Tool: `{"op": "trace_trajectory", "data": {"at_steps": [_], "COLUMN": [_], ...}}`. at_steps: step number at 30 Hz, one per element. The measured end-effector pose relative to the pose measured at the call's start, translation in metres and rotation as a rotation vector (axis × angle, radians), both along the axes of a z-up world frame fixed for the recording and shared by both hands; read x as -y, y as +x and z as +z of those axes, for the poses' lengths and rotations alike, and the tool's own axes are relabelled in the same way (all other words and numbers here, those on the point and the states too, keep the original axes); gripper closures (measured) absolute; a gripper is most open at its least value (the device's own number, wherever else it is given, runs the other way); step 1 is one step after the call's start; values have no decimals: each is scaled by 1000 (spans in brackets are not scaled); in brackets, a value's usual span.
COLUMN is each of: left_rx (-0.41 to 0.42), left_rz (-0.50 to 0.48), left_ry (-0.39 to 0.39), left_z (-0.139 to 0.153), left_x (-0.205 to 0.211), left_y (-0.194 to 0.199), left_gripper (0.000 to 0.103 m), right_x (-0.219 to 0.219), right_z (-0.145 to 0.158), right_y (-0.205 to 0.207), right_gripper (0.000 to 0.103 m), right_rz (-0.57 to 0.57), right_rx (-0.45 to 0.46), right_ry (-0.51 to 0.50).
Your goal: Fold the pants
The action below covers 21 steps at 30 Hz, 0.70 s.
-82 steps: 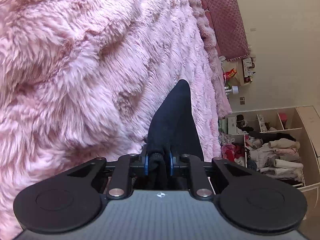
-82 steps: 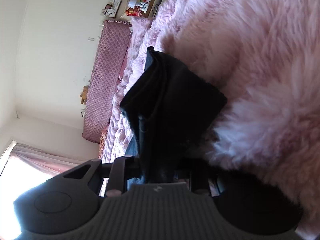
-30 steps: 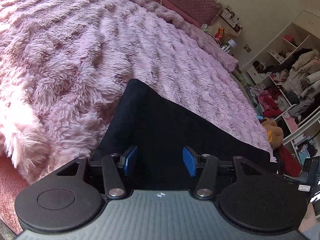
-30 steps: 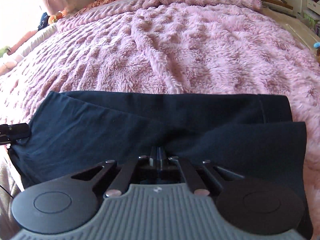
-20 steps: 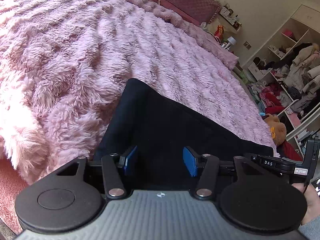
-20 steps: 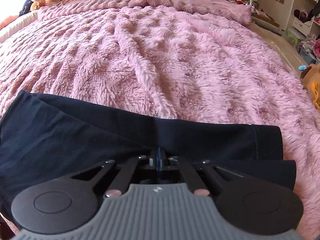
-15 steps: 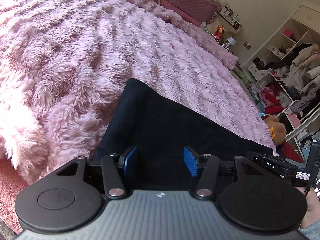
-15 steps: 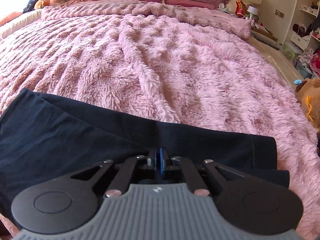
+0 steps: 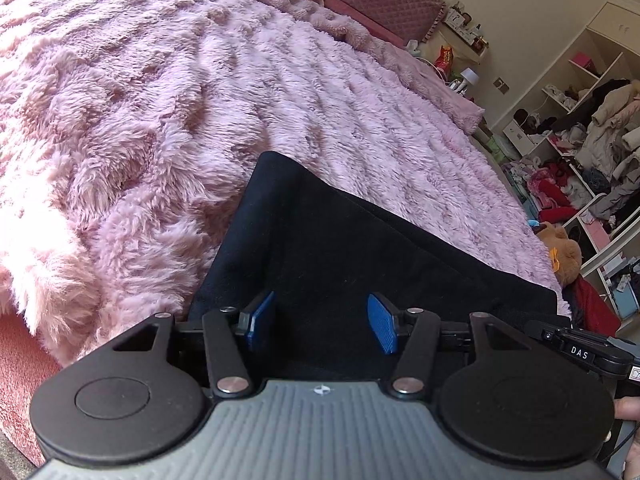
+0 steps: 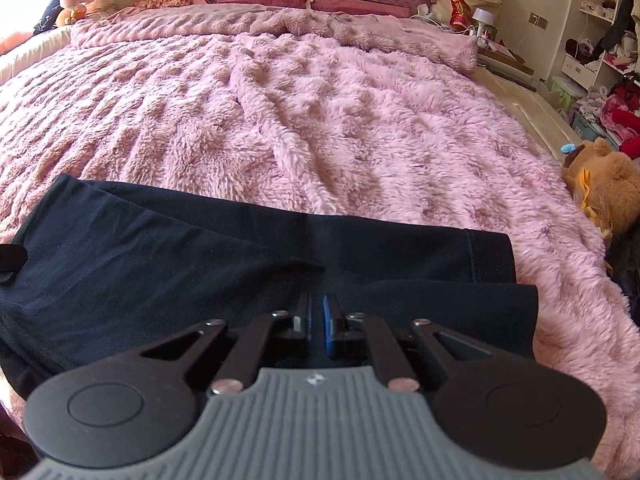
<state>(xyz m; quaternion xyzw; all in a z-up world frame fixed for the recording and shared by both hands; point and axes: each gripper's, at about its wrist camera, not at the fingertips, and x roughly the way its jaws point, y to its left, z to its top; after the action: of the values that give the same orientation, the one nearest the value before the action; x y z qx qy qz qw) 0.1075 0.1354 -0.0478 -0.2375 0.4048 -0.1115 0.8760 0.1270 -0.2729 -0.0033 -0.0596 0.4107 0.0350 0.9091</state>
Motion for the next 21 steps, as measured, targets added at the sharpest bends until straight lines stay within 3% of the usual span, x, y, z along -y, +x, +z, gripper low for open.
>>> {"op": "trace_trajectory", "data": {"at_steps": [5, 10, 12, 15, 17, 20, 21], "left_rx": [27, 77, 48, -81, -129, -195, -209], "left_rz": [17, 113, 128, 133, 118, -7, -28], "left_ry": [-2, 7, -6, -16, -109, -294, -310], "left_z": [7, 18, 15, 0, -11, -28, -33], "left_x": [-7, -32, -44, -60, -69, -77, -77], "left_y": [-4, -6, 1, 21, 29, 46, 50], "left_gripper": [41, 39, 37, 40, 40, 35, 33], "right_x": [17, 48, 54, 60, 62, 62, 62], "right_z": [-12, -17, -14, -2, 4, 11, 12], "right_y": [4, 24, 29, 27, 21, 8, 4], "right_gripper": [103, 103, 103, 103, 103, 103, 103], "right_rz": [-67, -134, -189, -217, -219, -220, -219], "right_rx": [-38, 11, 37, 68, 88, 110, 110], "right_ry": [-35, 13, -32, -5, 12, 33, 43]}}
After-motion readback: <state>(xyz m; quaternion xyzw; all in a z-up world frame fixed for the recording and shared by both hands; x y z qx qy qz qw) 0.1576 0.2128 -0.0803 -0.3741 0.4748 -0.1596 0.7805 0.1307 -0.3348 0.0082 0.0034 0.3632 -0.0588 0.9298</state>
